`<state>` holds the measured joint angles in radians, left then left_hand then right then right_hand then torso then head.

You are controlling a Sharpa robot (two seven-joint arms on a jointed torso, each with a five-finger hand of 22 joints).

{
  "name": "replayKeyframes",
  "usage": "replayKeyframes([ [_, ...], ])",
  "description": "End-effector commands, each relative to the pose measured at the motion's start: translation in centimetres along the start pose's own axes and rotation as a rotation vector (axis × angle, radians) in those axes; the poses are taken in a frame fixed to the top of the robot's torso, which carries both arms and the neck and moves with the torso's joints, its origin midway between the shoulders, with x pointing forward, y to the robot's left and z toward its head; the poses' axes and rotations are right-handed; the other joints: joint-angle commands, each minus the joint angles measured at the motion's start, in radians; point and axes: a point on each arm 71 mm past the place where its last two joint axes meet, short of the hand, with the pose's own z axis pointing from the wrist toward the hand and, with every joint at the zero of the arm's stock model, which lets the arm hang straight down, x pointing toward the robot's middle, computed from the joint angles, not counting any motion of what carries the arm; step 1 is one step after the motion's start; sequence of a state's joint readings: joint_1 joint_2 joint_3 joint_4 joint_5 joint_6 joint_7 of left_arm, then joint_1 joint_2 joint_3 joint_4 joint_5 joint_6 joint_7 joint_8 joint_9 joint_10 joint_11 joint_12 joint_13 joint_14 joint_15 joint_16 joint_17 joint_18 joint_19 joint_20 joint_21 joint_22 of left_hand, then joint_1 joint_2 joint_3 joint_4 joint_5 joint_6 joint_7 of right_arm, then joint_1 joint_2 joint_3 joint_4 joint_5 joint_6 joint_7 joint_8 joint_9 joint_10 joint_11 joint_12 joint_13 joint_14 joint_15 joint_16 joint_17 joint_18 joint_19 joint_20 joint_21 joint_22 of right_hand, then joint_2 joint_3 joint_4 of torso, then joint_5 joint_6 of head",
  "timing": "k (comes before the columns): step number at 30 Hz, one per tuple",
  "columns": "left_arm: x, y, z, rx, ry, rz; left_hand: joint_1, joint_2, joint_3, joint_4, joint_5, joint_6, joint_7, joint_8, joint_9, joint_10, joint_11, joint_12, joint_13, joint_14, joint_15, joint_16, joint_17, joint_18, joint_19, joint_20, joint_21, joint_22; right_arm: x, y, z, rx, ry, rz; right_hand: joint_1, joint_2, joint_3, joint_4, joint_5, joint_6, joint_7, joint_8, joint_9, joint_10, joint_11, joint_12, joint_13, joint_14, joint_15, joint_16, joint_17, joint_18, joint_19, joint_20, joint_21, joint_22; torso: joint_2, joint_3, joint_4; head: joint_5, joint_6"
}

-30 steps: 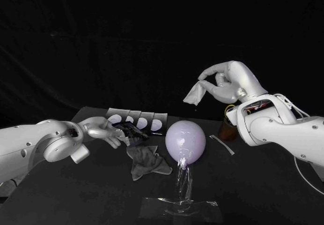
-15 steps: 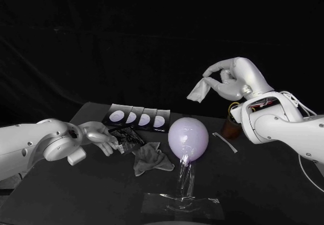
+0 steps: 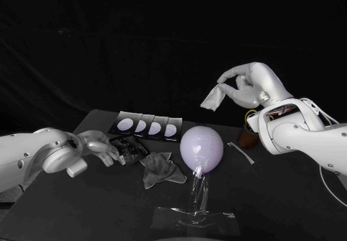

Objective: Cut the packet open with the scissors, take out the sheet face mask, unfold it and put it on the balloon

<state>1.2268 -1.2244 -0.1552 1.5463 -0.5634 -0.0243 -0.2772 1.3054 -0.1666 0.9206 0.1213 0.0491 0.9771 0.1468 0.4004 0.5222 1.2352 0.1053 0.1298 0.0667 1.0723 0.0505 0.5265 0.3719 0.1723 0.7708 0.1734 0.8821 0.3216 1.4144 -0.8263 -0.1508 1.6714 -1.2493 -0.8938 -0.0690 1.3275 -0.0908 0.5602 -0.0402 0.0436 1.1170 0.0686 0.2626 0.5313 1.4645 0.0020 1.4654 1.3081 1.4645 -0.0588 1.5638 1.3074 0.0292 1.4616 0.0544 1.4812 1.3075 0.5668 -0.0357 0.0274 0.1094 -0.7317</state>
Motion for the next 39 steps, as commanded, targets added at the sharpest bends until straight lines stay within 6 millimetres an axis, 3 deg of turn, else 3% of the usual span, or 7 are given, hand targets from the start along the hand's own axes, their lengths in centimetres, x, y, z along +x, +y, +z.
replayKeyframes([
  [1,-0.8,-0.5,-0.4,0.042,0.096,0.042,-0.004,-0.010,0.029,-0.022,0.003,0.007,-0.001,0.009,0.009,0.018,-0.011,-0.007,0.000,0.007,0.000,0.007,0.004,0.007,-0.009,0.000,0.017,0.011,0.1,0.1,0.0,-0.004,0.018,-0.001,-0.003,0.005,0.006,0.001,0.005,0.002,0.002,0.006,0.001,0.073,-0.008,0.002,0.208,0.106,-0.006,0.007,0.263,-0.009,0.063,-0.006,0.003,0.237,0.000,-0.0010,0.0004,0.000,-0.001],
  [6,-3.2,-2.5,-1.5,0.037,0.191,0.137,-0.017,-0.015,0.038,-0.022,0.003,0.011,-0.004,0.010,0.012,0.023,-0.012,-0.013,-0.001,0.008,0.000,0.007,0.008,0.006,-0.020,0.001,0.034,0.021,0.1,0.0,-0.1,0.000,0.024,-0.002,-0.004,0.005,0.006,0.001,0.005,0.002,0.002,0.006,0.002,0.074,-0.008,0.004,0.208,0.106,-0.006,0.007,0.263,-0.009,0.063,-0.006,0.003,0.237,0.000,-0.0008,0.0001,0.000,-0.004],
  [9,-4.3,-3.9,-2.2,0.020,0.229,0.189,-0.029,-0.014,0.043,-0.017,0.003,0.013,-0.006,0.010,0.014,0.027,-0.014,-0.014,-0.001,0.010,-0.001,0.008,0.010,0.006,-0.025,0.002,0.036,0.022,0.2,0.0,-0.1,0.001,0.028,-0.002,-0.004,0.005,0.006,0.001,0.005,0.002,0.002,0.006,0.002,0.074,-0.008,0.004,0.208,0.106,-0.006,0.007,0.263,-0.009,0.063,-0.006,0.003,0.237,0.000,0.0023,-0.0018,0.002,-0.006],
  [14,-5.5,-5.5,-2.9,0.004,0.243,0.248,-0.079,-0.018,0.065,-0.020,0.002,0.030,-0.019,0.026,0.028,0.054,-0.026,-0.013,0.002,0.029,-0.012,0.021,0.025,0.010,-0.022,0.005,0.047,0.026,0.4,0.0,-0.1,0.003,0.033,-0.001,-0.004,0.005,0.006,0.001,0.005,0.001,0.002,0.006,0.002,0.074,-0.008,0.004,0.209,0.106,-0.006,0.007,0.263,-0.009,0.063,-0.006,0.003,0.236,-0.001,0.0038,-0.0019,0.003,-0.008],
  [19,-6.7,-7.3,-3.7,-0.027,0.233,0.333,-0.147,-0.025,0.080,-0.020,0.002,0.065,-0.049,0.077,0.064,0.118,-0.054,0.012,0.008,0.078,-0.038,0.066,0.061,0.013,0.013,-0.003,0.062,0.027,0.5,-0.2,-0.1,0.009,0.036,-0.003,-0.004,0.005,0.006,0.001,0.005,0.001,0.002,0.006,0.002,0.074,-0.008,0.004,0.209,0.106,-0.006,0.007,0.263,-0.009,0.063,-0.006,0.003,0.236,0.000,0.0032,-0.0014,0.002,-0.008],
  [26,-6.7,-8.8,-3.5,-0.078,0.252,0.480,-0.200,-0.038,0.108,-0.043,0.003,0.092,-0.078,0.149,0.113,0.177,-0.083,0.047,0.016,0.117,-0.066,0.122,0.106,0.012,0.051,-0.023,0.085,0.034,0.5,-0.3,-0.1,0.014,0.041,-0.006,-0.004,0.005,0.006,0.001,0.005,0.001,0.002,0.006,0.002,0.074,-0.008,0.004,0.209,0.106,-0.006,0.007,0.263,-0.009,0.063,-0.006,0.003,0.236,0.000,0.0024,-0.0012,0.001,-0.010],
  [39,-6.2,-9.8,-2.4,-0.180,0.257,0.708,-0.275,-0.039,0.167,-0.103,0.017,0.097,-0.095,0.220,0.162,0.211,-0.101,0.084,0.024,0.134,-0.084,0.172,0.157,0.011,0.064,-0.045,0.131,0.057,0.6,-0.5,-0.2,0.022,0.048,-0.007,-0.004,0.005,0.006,0.001,0.005,0.001,0.002,0.006,0.002,0.074,-0.008,0.004,0.209,0.106,-0.006,0.007,0.263,-0.009,0.063,-0.006,0.003,0.236,0.000,0.0018,-0.0001,-0.002,-0.017],
])
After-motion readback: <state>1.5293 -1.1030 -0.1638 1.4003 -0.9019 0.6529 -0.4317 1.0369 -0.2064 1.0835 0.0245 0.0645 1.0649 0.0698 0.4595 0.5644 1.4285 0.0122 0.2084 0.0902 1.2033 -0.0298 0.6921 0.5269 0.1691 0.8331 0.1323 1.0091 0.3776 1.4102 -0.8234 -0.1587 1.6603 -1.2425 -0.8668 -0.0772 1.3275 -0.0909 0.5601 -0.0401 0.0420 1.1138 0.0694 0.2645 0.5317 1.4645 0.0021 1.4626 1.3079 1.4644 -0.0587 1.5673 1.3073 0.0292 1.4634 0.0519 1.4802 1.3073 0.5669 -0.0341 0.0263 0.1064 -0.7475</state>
